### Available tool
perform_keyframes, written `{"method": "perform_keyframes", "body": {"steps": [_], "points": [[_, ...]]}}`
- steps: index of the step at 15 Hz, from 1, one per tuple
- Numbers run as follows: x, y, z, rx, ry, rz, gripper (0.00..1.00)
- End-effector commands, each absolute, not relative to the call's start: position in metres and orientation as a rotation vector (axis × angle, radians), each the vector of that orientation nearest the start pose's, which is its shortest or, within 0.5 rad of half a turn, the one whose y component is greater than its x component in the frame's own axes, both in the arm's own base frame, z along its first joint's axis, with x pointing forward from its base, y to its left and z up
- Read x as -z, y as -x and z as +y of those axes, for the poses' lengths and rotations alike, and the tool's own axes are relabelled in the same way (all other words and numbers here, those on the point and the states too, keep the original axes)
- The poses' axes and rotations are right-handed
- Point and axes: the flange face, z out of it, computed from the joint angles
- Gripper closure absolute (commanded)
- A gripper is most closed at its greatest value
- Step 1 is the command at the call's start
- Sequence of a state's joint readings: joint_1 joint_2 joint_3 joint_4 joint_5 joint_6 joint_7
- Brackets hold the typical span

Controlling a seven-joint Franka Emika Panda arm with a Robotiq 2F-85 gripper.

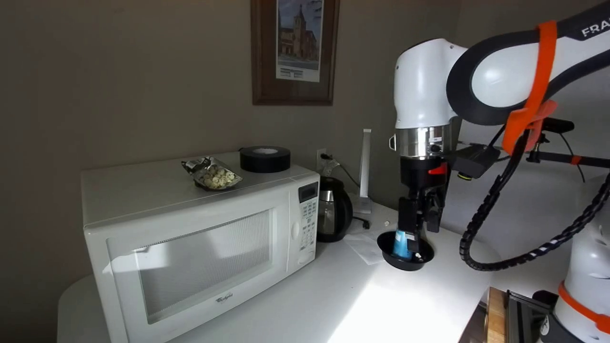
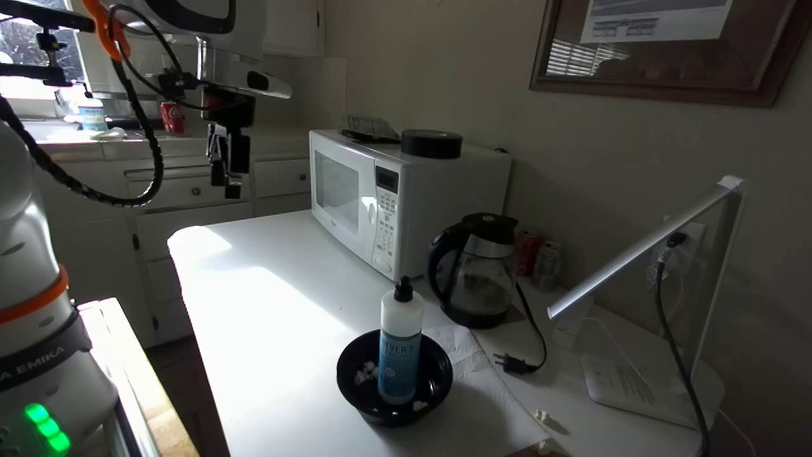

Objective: Take the blue bottle out of the black bowl

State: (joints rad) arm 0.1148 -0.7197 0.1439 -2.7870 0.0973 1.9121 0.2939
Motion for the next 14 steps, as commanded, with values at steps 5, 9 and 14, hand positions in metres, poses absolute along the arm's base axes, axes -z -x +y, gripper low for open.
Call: {"method": "perform_keyframes", "body": {"steps": [5, 9, 14], "points": [[-0.42, -0.288, 0.042, -0.245, 3.128, 0.366, 0.0], [-0.417, -0.289, 0.047, -0.259, 3.139, 0.347, 0.0], [-0.424, -0.293, 0.044, -0.226, 3.115, 0.377, 0.0]]}}
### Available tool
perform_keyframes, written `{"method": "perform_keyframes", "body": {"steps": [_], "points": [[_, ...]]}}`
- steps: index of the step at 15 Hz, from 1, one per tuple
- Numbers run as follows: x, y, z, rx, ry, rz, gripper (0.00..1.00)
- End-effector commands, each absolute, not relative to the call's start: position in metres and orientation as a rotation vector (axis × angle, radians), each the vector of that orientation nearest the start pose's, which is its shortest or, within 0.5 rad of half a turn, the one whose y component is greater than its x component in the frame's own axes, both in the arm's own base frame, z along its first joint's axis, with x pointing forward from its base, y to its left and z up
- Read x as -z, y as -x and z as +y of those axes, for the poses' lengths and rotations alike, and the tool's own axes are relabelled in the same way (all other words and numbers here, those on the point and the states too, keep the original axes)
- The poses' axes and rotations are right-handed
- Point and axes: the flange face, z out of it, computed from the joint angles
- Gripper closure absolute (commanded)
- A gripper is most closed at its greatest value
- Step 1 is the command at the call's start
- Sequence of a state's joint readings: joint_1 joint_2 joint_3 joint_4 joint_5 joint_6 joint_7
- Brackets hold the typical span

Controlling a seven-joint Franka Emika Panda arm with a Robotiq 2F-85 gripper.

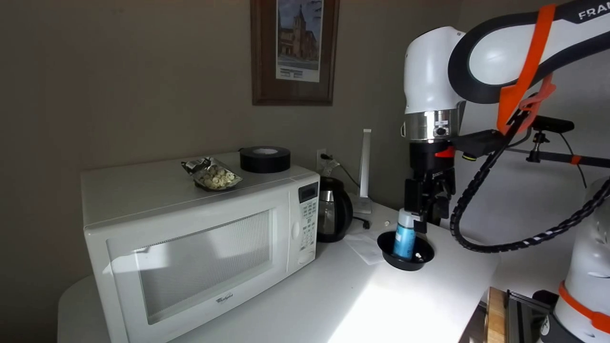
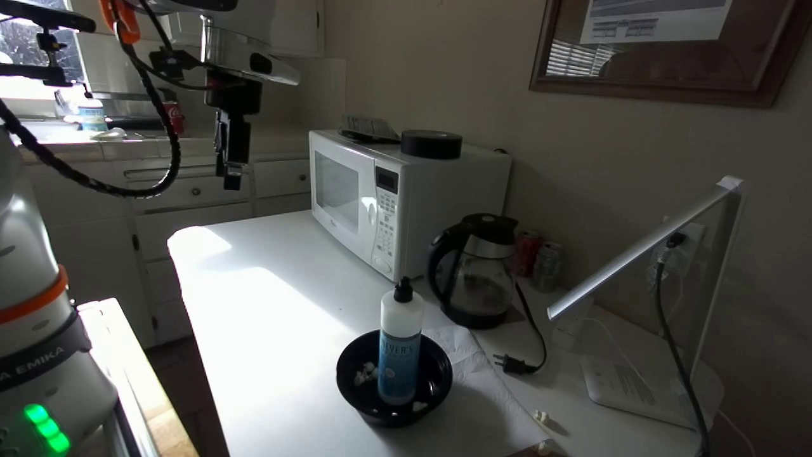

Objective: Take the blue bottle out of the black bowl

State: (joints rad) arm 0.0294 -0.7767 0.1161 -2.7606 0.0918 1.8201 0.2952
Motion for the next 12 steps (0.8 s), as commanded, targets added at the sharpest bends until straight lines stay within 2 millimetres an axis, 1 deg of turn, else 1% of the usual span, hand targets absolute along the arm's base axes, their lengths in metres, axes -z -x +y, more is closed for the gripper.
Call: {"method": "perform_keyframes", "body": {"steps": [1, 4, 6, 8, 9, 10, 11, 12], "points": [[-0.435, -0.296, 0.038, -0.185, 3.101, 0.388, 0.0], [-0.472, -0.314, 0.01, -0.075, 3.057, 0.465, 0.0], [-0.495, -0.33, -0.009, 0.019, 3.051, 0.471, 0.0], [-0.519, -0.344, -0.029, 0.103, 3.039, 0.522, 0.0], [-0.53, -0.353, -0.04, 0.154, 3.038, 0.555, 0.0], [-0.536, -0.365, -0.053, 0.164, 3.017, 0.623, 0.0], [-0.544, -0.369, -0.062, 0.18, 2.997, 0.682, 0.0], [-0.538, -0.347, -0.045, 0.185, 3.01, 0.606, 0.0]]}}
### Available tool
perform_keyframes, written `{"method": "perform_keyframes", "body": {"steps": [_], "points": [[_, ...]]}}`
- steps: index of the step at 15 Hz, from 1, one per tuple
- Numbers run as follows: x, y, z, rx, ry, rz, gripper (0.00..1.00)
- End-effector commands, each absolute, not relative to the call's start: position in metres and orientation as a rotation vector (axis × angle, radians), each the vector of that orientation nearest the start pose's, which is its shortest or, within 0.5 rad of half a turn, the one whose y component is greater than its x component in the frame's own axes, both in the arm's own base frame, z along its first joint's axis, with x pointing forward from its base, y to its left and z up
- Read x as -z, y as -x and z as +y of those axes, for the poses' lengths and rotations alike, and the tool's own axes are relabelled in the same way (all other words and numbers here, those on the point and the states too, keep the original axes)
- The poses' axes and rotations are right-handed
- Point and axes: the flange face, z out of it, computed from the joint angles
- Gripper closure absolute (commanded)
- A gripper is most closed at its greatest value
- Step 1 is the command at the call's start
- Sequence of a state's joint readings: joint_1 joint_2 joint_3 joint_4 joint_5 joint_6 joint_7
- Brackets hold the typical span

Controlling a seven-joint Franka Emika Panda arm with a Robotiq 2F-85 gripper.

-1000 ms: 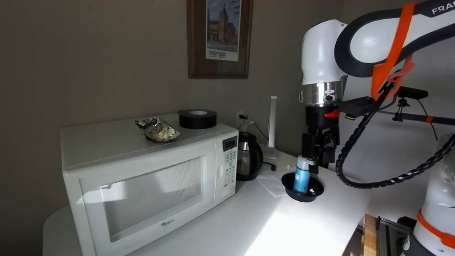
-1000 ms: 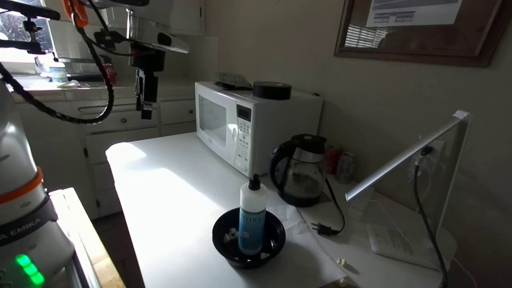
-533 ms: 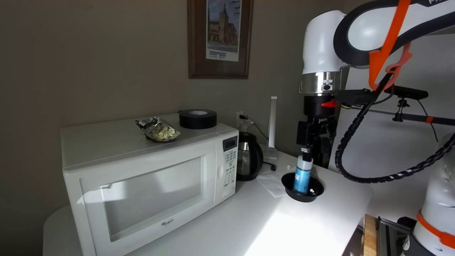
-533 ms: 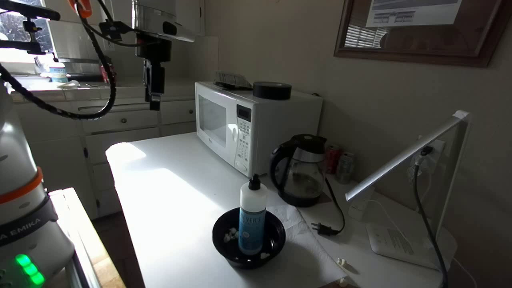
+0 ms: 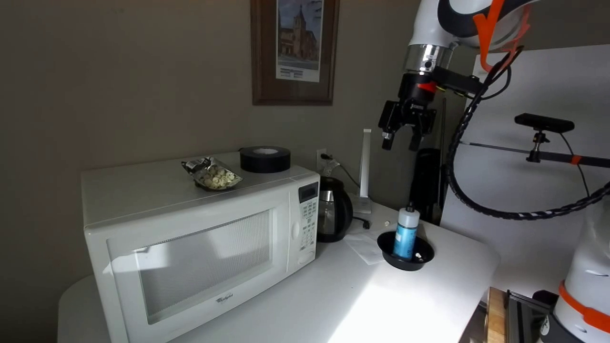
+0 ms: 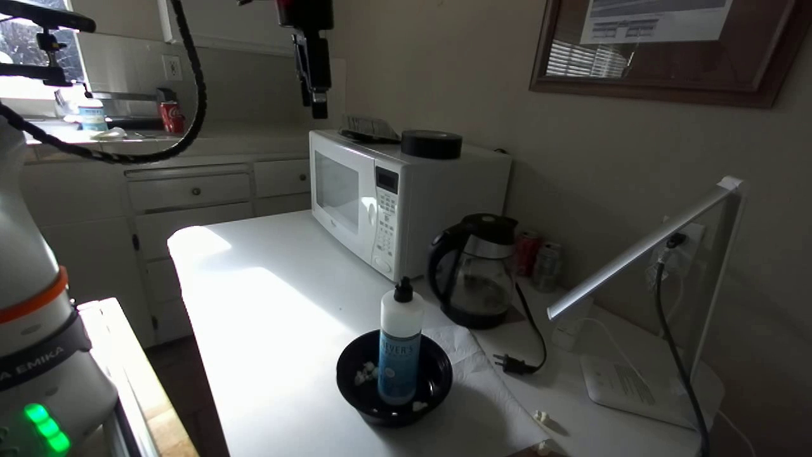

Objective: Take the blue bottle out of the black bowl

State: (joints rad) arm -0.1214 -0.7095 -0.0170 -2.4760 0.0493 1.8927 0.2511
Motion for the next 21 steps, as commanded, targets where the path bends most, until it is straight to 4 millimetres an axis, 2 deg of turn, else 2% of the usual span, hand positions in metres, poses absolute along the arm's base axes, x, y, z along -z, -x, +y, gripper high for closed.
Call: {"method": "perform_keyframes", "body": {"steps": [1, 3, 4, 6, 9, 11, 14, 15, 17, 19, 21], "points": [[-0.544, -0.353, -0.054, 0.197, 3.0, 0.636, 0.0], [-0.546, -0.363, -0.062, 0.189, 2.994, 0.66, 0.0], [-0.541, -0.367, -0.069, 0.154, 2.987, 0.663, 0.0], [-0.528, -0.368, -0.098, 0.109, 3.047, 0.662, 0.0], [-0.499, -0.359, -0.146, 0.059, 3.112, 0.814, 0.0], [-0.475, -0.354, -0.175, 0.029, 3.051, 0.92, 0.0], [-0.44, -0.353, -0.213, 0.016, 2.887, 1.168, 0.0], [-0.46, -0.351, -0.198, 0.04, 2.966, 1.049, 0.0], [-0.451, -0.351, -0.206, 0.018, 2.957, 1.068, 0.0], [-0.457, -0.353, -0.202, 0.036, 2.967, 1.054, 0.0], [-0.443, -0.373, -0.21, -0.009, 2.951, 1.153, 0.0]]}}
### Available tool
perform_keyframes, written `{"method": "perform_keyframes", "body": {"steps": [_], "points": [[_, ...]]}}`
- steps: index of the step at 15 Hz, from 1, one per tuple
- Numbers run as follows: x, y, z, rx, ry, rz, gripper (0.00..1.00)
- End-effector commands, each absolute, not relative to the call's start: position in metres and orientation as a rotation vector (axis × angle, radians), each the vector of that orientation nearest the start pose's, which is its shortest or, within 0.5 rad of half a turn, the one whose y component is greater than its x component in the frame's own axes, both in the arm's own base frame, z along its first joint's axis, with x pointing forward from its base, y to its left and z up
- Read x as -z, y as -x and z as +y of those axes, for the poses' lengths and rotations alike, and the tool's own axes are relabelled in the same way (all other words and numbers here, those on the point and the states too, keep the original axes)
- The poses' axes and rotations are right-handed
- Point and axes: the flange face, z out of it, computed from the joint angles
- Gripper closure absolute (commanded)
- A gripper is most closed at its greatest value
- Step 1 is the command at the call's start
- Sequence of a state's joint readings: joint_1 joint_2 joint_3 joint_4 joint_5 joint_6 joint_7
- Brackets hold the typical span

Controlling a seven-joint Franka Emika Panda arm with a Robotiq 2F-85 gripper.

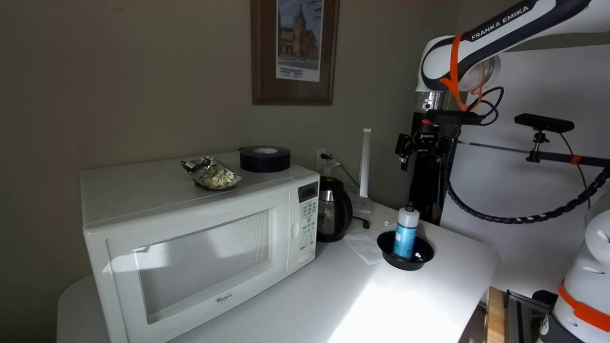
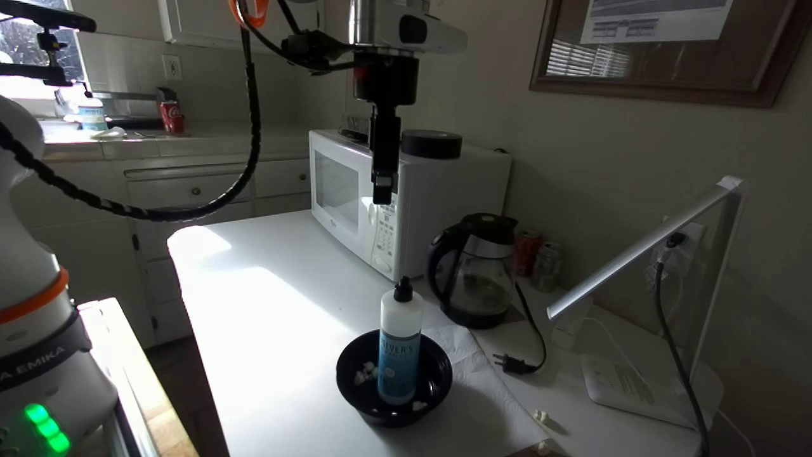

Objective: Take the blue bottle out of the black bowl

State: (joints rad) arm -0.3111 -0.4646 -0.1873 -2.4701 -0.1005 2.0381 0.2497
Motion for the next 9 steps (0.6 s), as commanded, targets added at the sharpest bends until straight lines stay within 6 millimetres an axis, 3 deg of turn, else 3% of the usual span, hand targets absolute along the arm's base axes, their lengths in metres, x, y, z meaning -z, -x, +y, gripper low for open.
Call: {"method": "perform_keyframes", "body": {"steps": [1, 5, 9], "points": [[-0.43, -0.38, -0.215, -0.041, 2.935, 1.172, 0.0], [-0.373, -0.402, -0.231, -0.126, 2.859, 1.263, 0.0], [-0.331, -0.412, -0.246, -0.21, 2.808, 1.33, 0.0]]}}
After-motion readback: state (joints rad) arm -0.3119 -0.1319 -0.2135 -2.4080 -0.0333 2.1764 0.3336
